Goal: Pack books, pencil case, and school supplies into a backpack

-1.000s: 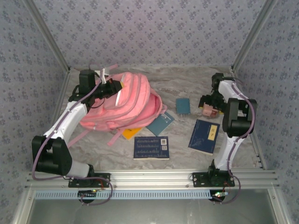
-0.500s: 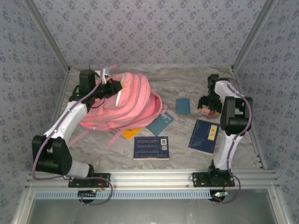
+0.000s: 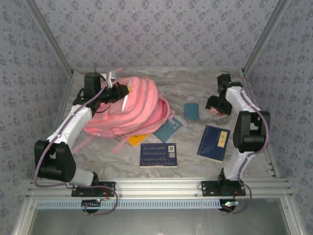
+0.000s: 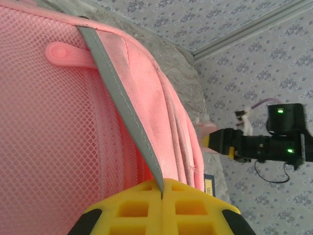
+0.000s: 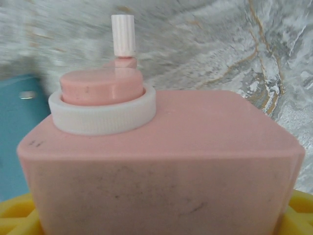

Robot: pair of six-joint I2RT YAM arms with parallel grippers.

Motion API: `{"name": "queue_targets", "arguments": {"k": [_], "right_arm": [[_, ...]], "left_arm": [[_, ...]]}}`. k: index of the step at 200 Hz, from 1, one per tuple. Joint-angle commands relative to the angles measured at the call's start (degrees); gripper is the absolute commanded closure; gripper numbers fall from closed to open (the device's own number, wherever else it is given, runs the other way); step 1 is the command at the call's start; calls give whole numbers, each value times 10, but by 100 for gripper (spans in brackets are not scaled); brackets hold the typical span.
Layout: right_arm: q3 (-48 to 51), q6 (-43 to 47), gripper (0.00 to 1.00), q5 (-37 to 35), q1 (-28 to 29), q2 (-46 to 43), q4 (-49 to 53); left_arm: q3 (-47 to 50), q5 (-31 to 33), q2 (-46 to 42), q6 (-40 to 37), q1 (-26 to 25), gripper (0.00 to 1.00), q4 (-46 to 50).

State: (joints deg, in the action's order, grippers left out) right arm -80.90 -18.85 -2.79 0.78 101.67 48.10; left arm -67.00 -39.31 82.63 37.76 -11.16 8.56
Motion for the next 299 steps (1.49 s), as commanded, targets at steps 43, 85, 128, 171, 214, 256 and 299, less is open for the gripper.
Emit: {"name": "queue_targets", "arguments": {"k": [43, 85, 128, 171, 214, 256, 299], "right_arm": [[33, -54, 32, 71, 109, -132, -54], [62, -57, 32, 94, 187, -197, -69], [121, -63, 32, 116, 241, -269, -96], [182, -53, 31, 156, 300, -313, -142], [193, -51, 31, 218, 345, -291, -213], [177, -72, 30, 273, 365, -232, -305], [151, -139, 29, 319, 383, -135, -425]], "left_arm": [[-154, -73, 34, -107, -64, 100, 100], [-235, -123, 40, -169, -63, 100, 185], [-283, -172, 44, -153, -36, 100, 192], [-265, -205, 54, -129, -33, 100, 154], [-243, -214, 55, -110, -35, 100, 125], [-248, -220, 58, -108, -41, 100, 123], [-243, -226, 54, -106, -45, 100, 114]]}}
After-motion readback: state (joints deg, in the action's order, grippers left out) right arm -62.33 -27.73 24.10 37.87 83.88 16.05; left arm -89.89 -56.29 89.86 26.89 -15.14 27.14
